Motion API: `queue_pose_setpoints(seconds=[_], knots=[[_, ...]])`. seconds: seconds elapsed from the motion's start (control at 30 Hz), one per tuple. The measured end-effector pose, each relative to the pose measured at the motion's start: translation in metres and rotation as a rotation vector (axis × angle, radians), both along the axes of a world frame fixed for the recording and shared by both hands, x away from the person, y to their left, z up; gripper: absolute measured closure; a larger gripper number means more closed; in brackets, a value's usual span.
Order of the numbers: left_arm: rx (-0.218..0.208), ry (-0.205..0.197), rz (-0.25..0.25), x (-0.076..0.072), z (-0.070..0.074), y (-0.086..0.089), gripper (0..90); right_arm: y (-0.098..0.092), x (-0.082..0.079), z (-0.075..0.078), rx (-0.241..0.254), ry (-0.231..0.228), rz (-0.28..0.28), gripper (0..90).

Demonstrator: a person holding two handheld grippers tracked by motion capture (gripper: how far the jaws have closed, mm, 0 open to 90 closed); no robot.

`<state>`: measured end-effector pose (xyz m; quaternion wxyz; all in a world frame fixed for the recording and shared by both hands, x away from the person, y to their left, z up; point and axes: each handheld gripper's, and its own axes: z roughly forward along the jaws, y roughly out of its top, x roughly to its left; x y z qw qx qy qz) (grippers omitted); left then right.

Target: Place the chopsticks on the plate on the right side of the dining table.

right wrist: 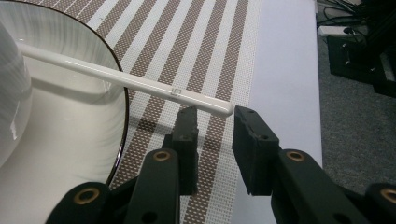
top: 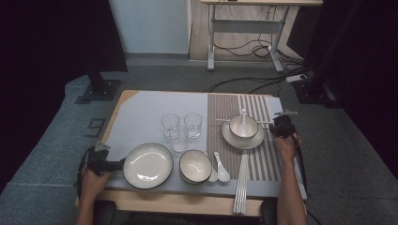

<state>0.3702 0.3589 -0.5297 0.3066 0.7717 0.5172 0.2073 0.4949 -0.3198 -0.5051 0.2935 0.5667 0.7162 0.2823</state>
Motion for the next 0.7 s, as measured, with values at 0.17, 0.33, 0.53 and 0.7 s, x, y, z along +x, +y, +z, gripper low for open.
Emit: queue_pose_setpoints(seconds=[0.17,0.33,0.53,0.7], knots=[[0.0,0.0,0.0,0.0,0.0,0.0,2.8,0.001,-0.005,0.004,-0.007,-0.01,0.002,57.9],[0.0,0.0,0.0,0.0,0.0,0.0,2.8,0.002,-0.013,0.012,-0.01,-0.031,0.005,45.4],[0.0,0.0,0.0,0.0,0.0,0.0,2.7,0.002,-0.026,0.021,-0.015,-0.026,0.028,38.8],[0.0,0.0,0.0,0.0,0.0,0.0,2.8,0.002,-0.039,0.03,-0.021,-0.032,0.044,32.5]])
